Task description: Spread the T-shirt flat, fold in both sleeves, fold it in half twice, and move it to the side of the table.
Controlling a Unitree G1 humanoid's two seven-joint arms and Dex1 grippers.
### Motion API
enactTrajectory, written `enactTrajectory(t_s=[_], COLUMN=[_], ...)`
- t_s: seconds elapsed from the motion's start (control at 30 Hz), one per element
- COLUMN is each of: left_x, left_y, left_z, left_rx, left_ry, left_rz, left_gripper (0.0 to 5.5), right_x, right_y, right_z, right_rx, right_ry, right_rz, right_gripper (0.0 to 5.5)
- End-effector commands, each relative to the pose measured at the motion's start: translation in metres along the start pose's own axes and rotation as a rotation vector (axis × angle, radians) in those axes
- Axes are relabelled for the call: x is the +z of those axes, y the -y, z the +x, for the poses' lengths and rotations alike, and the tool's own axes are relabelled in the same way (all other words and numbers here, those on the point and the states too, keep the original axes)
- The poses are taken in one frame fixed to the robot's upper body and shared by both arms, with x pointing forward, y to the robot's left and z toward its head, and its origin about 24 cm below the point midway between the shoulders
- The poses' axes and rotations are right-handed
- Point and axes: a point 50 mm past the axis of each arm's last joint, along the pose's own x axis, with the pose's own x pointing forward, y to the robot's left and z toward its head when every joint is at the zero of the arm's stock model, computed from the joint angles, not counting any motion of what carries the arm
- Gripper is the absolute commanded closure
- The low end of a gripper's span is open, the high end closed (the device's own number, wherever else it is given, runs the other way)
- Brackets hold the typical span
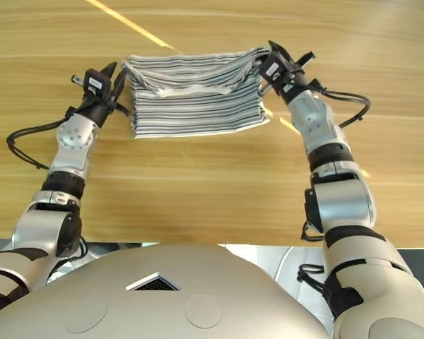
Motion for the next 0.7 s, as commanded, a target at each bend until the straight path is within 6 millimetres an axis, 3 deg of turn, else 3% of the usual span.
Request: enactTrajectory(t_s=[0.03,0.13,0.23,0.4,0.47,0.57,0.67,0.7], left_x=[0.004,0.006,0.002,-0.027,-0.033,-0.027,-0.009,-0.004], left_y=[-0.001,-0.015,-0.043,-0.084,-0.075,-0.035,0.026,0.038], left_z=[0.014,0.017,0.010,-0.035,-0.048,-0.045,-0.035,-0.036], left_rx=[0.011,0.091,0.269,0.681,0.681,0.502,0.163,0.074], left_ry=[-0.006,-0.010,-0.028,-0.063,-0.032,0.051,0.129,0.158], left_rz=[-0.017,-0.055,-0.106,-0.322,-0.330,-0.345,-0.206,-0.164], left_gripper=[3.74,3.23,2.84,1.88,1.61,1.23,0.73,0.55], right_x=[0.004,0.003,-0.004,-0.017,-0.030,-0.037,-0.011,-0.004], right_y=[-0.002,-0.006,0.002,0.009,0.011,0.006,-0.013,-0.015], right_z=[0.013,0.017,0.016,0.008,0.000,-0.003,0.011,0.014], right_rx=[-0.042,-0.061,-0.170,-0.353,-0.432,-0.466,-0.381,-0.390], right_ry=[-0.059,-0.103,-0.189,-0.263,-0.340,-0.406,-0.255,-0.212], right_rz=[0.009,0.009,0.050,0.270,0.479,0.665,0.618,0.712], right_gripper=[3.59,3.05,2.60,2.34,2.34,2.34,2.34,2.34])
